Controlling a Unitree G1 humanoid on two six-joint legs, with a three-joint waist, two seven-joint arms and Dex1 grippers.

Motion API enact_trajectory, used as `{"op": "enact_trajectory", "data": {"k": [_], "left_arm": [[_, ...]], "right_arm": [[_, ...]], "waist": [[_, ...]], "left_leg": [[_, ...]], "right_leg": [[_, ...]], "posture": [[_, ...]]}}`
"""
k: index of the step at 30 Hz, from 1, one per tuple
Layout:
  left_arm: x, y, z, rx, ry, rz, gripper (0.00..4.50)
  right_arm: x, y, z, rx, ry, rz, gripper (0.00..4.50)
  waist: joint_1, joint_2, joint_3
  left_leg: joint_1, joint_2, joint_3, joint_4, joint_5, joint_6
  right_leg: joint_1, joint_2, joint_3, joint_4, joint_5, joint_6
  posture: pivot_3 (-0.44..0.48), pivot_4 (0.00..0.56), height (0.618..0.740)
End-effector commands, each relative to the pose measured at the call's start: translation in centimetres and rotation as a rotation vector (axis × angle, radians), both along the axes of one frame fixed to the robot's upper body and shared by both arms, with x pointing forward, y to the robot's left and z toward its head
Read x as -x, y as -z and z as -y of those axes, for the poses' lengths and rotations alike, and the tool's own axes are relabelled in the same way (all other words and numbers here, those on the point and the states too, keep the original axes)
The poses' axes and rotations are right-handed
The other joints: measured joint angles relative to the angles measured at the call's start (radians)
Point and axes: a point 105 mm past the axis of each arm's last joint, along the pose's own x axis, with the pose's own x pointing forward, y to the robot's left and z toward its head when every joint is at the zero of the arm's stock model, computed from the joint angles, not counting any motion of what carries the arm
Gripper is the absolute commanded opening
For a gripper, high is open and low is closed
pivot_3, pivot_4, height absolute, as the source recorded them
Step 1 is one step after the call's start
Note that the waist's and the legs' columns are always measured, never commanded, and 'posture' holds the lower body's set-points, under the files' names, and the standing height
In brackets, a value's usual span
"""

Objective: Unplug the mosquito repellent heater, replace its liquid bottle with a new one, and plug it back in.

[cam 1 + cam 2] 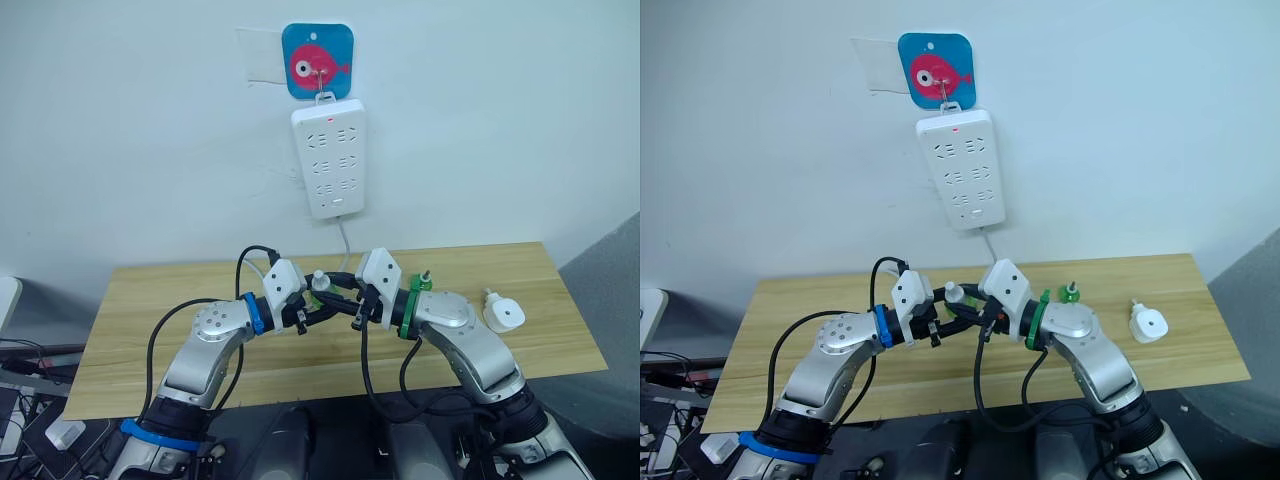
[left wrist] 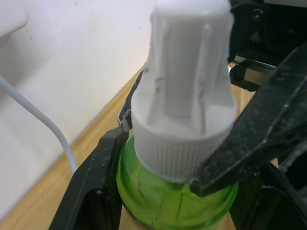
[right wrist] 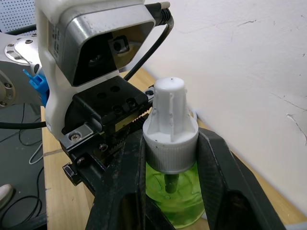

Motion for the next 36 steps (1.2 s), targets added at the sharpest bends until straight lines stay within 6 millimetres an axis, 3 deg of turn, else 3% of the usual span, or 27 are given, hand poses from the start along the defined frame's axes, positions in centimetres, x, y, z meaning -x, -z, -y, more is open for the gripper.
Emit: {"op": "enact_trajectory", "data": {"k": [1,4,7,13,15,18,19,24,31,36], "left_arm": [[1.1,-0.9,0.8,0.003,0.084,0.042,2.27],[2.4,-0.6,1.3,-0.026,0.196,0.043,2.27],[5.3,0.0,1.4,-0.113,0.458,0.076,2.27],[6.7,0.2,0.4,-0.202,0.726,0.097,2.27],[6.1,0.0,0.3,-0.210,0.737,0.105,2.27],[5.1,-0.3,0.2,-0.204,0.708,0.117,2.27],[4.7,-0.5,0.1,-0.194,0.679,0.116,2.27],[3.2,-0.9,-0.3,-0.123,0.499,0.090,2.27],[1.9,-1.3,0.2,-0.040,0.282,0.080,2.27],[2.1,-1.4,0.5,-0.028,0.250,0.071,2.27]], "right_arm": [[1.3,-1.0,-0.1,-0.003,-0.128,0.022,1.06],[2.7,-1.2,-0.1,0.019,-0.292,0.017,1.06],[4.6,-1.9,0.3,0.058,-0.575,-0.005,1.06],[4.1,-2.1,0.6,0.124,-0.789,-0.073,1.06],[3.3,-1.9,0.8,0.146,-0.800,-0.083,1.77],[2.8,-2.1,1.2,0.145,-0.795,-0.099,2.63],[2.6,-2.1,1.8,0.146,-0.775,-0.099,3.09],[2.5,-1.9,3.8,0.128,-0.628,-0.088,4.46],[2.0,-2.6,1.6,-0.009,-0.261,-0.004,4.46],[1.2,-2.2,-0.1,-0.048,-0.094,0.031,4.46]], "waist": [[0.000,0.000,0.000],[-0.001,0.000,0.000],[-0.006,0.001,0.000],[-0.005,0.001,0.000],[-0.004,0.001,0.000],[-0.002,0.000,0.000],[-0.002,0.001,0.000],[-0.001,0.000,0.001],[-0.006,0.000,0.001],[-0.004,0.001,0.001]], "left_leg": [[0.000,0.000,0.000,0.000,0.000,0.000],[0.000,0.000,0.000,0.000,0.000,0.000],[0.000,0.001,0.001,0.000,0.000,0.001],[0.003,0.001,0.001,-0.001,0.000,0.001],[0.003,0.001,0.001,-0.001,0.000,0.001],[0.003,0.000,0.001,-0.001,0.000,0.001],[0.003,0.000,0.000,-0.001,0.000,0.001],[0.002,0.000,0.000,-0.001,-0.001,0.001],[0.003,0.001,0.000,-0.002,-0.001,0.001],[0.003,0.001,0.000,-0.002,0.000,0.001]], "right_leg": [[0.000,0.000,0.000,0.000,0.000,0.000],[0.000,0.000,0.000,0.000,0.000,0.000],[0.000,0.001,0.000,0.000,0.000,0.000],[0.003,0.001,-0.001,-0.001,-0.001,-0.001],[0.003,0.001,-0.001,-0.001,-0.001,-0.001],[0.004,0.001,-0.001,-0.002,-0.001,-0.001],[0.004,0.001,-0.001,-0.002,-0.001,-0.001],[0.003,0.000,-0.001,-0.002,-0.001,-0.001],[0.001,0.000,0.001,0.000,-0.001,-0.001],[0.002,0.000,0.001,0.000,-0.001,-0.001]], "posture": [[-0.008,0.216,0.740],[-0.011,0.221,0.740],[-0.013,0.226,0.740],[0.012,0.227,0.740],[0.016,0.233,0.740],[0.017,0.232,0.740],[0.014,0.236,0.740],[-0.007,0.240,0.740],[-0.014,0.237,0.740],[-0.021,0.236,0.740]]}}
